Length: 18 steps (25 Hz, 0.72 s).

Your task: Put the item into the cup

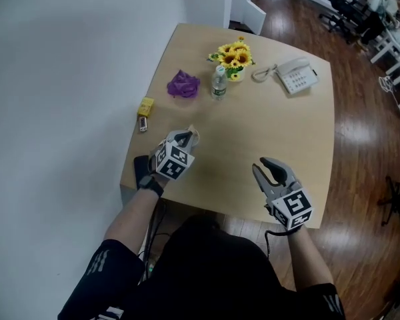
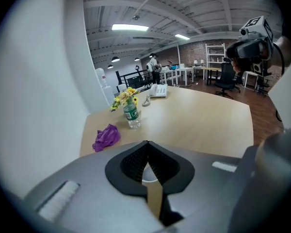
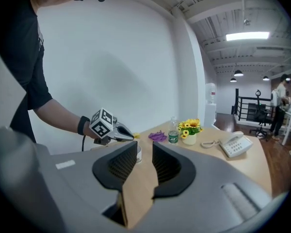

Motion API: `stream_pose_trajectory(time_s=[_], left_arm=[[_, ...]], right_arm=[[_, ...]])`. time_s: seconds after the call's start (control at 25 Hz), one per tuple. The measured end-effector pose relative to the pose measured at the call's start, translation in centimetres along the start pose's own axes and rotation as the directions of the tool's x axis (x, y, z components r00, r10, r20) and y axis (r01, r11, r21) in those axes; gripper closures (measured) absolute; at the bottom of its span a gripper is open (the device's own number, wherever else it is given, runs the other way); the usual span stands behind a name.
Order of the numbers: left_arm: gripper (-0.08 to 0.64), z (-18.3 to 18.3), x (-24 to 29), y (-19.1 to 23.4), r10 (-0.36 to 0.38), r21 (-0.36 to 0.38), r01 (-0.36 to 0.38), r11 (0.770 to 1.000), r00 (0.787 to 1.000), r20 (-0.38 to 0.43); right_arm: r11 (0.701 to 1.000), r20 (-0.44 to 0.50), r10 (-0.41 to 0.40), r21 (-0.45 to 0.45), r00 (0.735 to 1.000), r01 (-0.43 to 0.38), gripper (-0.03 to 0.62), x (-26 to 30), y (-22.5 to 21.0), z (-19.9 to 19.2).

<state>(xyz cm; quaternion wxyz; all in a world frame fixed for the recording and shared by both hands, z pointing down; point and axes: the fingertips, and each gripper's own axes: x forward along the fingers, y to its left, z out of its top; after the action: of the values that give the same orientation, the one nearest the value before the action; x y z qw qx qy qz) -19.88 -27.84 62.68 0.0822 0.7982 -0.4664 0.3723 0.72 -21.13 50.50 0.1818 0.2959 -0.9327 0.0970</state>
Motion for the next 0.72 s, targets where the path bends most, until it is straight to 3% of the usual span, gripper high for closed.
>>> stream_pose_trajectory(time_s=[0.52, 0.72], left_arm=[[0.556, -4.6, 2.3, -0.8, -0.037, -0.014, 0.036, 0.999, 0.996, -0.079], [0.470, -4.6, 2.4, -1.2, -0.056, -0.023, 0.054, 0.998, 0.996, -0.072]], right_arm=[[0.996, -0.005, 0.081, -0.034, 0.997, -0.081, 0.480, 3.2, 1.9, 1.6], [0.997, -0.007, 0.072, -0.032, 0.997, -0.073, 0.480, 2.8, 1.6, 1.0]])
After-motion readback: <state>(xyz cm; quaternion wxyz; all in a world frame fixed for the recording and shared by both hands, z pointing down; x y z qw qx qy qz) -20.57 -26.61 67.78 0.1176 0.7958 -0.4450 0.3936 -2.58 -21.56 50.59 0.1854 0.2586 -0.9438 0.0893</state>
